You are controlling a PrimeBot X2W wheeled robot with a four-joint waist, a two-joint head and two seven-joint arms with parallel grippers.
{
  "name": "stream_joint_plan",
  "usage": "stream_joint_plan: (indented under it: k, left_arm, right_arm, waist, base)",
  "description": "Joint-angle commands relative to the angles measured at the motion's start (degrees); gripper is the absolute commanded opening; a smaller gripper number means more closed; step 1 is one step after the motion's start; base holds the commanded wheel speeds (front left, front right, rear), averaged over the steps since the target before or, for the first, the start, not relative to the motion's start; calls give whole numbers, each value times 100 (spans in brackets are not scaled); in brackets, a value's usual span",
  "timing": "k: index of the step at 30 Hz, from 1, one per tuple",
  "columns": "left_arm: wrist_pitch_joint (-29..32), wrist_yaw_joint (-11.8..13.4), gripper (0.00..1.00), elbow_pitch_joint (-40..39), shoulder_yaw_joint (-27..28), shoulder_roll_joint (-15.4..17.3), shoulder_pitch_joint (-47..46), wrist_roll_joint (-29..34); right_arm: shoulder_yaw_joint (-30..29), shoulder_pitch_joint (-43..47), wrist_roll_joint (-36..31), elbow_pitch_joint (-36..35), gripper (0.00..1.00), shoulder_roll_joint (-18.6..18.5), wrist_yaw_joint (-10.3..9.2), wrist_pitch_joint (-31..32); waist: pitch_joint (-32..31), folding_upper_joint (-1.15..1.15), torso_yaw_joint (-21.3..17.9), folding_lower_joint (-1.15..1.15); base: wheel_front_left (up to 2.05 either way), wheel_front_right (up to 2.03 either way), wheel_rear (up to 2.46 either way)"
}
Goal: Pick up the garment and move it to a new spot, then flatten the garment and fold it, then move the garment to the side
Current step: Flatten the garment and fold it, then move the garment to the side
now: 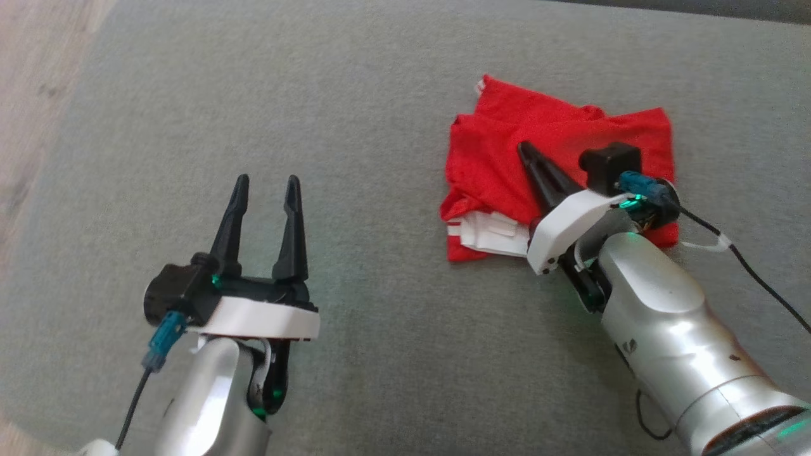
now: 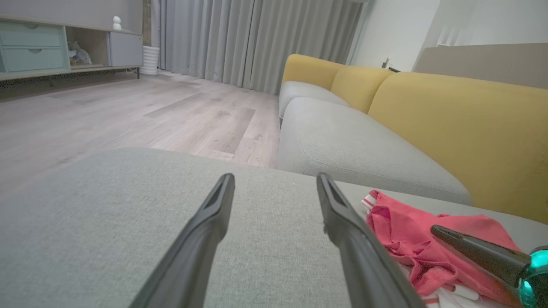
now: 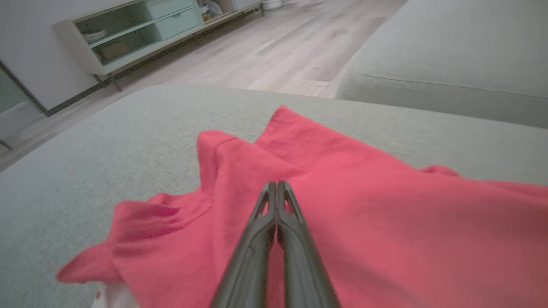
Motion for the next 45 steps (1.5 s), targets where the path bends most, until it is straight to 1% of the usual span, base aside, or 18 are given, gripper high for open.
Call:
stream_joint_plan:
  k: [1, 4, 8, 9, 10, 11, 12, 14, 19, 23, 24, 25, 26, 30, 35, 42, 45]
  left_arm:
    - [-29, 5, 100, -166, 249, 47, 6, 89]
    - [-29, -17, 100, -196, 357, 47, 64, 155]
    - [-29, -38, 100, -219, 430, 47, 175, 215]
    - [-29, -38, 100, -219, 430, 47, 175, 215]
    - [-29, -36, 100, -244, 453, 47, 235, 230]
    - [-29, -36, 100, -244, 453, 47, 235, 230]
    - [-29, -30, 100, -265, 477, 47, 300, 245]
    - [-29, -26, 100, -273, 497, 47, 362, 252]
    - [-29, -15, 100, -282, 517, 47, 521, 267]
    - [-29, -18, 100, -293, 559, 47, 664, 297]
    - [-29, -17, 100, -300, 571, 47, 697, 302]
    - [-29, -17, 100, -312, 585, 47, 729, 309]
    - [-29, -15, 100, -339, 605, 47, 756, 315]
    - [-29, 62, 100, -453, 714, 47, 857, 246]
    - [-29, 38, 100, -430, 670, 47, 863, 281]
    - [-29, 19, 100, -428, 533, 47, 697, 257]
    - [-29, -1, 100, -431, 489, 47, 620, 262]
  right_arm:
    - [-46, -96, 10, -174, 0, 127, -4, -154]
    - [-353, -117, -340, -227, 0, 127, -4, -240]
    - [-1277, 196, -841, -885, 0, 114, -4, -250]
    - [-1277, 196, -841, -885, 0, 114, -4, -250]
    - [-1694, 522, -1107, -1304, 0, 102, -4, -251]
    - [-1694, 522, -1107, -1304, 0, 102, -4, -251]
    - [-2046, 878, -1282, -1763, 0, 104, -4, -252]
    - [-2329, 1246, -1452, -2148, 0, 106, -4, -252]
    - [-2785, 2125, -1626, -2915, 0, 118, -4, -252]
    - [-2898, 2700, -1516, -3359, 0, 124, -4, -253]
    - [-2897, 2818, -1472, -3450, 47, 124, -4, -253]
    - [-2870, 2927, -1437, -3528, 75, 125, -4, -253]
    - [-2842, 3025, -1395, -3598, 100, 125, -4, -253]
    - [-2737, 3213, -1352, -3728, 100, 126, -4, -253]
    - [-2769, 3167, -1362, -3779, 100, 126, -4, -253]
    - [-2819, 3016, -1470, -3728, 100, 126, -4, -245]
    - [-2829, 2807, -1529, -3590, 100, 126, -4, -119]
  waist:
    - [-156, 0, -178, 0]
    - [-320, 0, -401, 0]
    - [-559, 0, -653, 0]
    - [-559, 0, -653, 0]
    - [-671, 0, -766, 0]
    - [-671, 0, -766, 0]
    - [-759, 0, -867, 0]
    - [-840, 0, -955, 0]
    - [-1010, 0, -1122, 0]
    - [-1093, 0, -1259, 0]
    - [-1106, 0, -1287, 0]
    - [-1121, 0, -1318, 0]
    - [-1126, 0, -1340, 0]
    - [-1115, 0, -1403, 0]
    - [-1040, 0, -1408, 0]
    - [-850, 0, -1259, 0]
    - [-696, 0, -1168, 0]
  base:
    - [0, 0, 0]
    - [0, 0, 0]
    - [0, 0, 0]
    - [0, 0, 0]
    - [0, 0, 0]
    - [0, 0, 0]
    - [0, 0, 0]
    - [0, 0, 0]
    - [0, 0, 0]
    - [0, 0, 0]
    - [0, 0, 0]
    - [0, 0, 0]
    - [0, 0, 0]
    - [0, 0, 0]
    - [0, 0, 0]
    - [0, 0, 0]
    - [0, 0, 0]
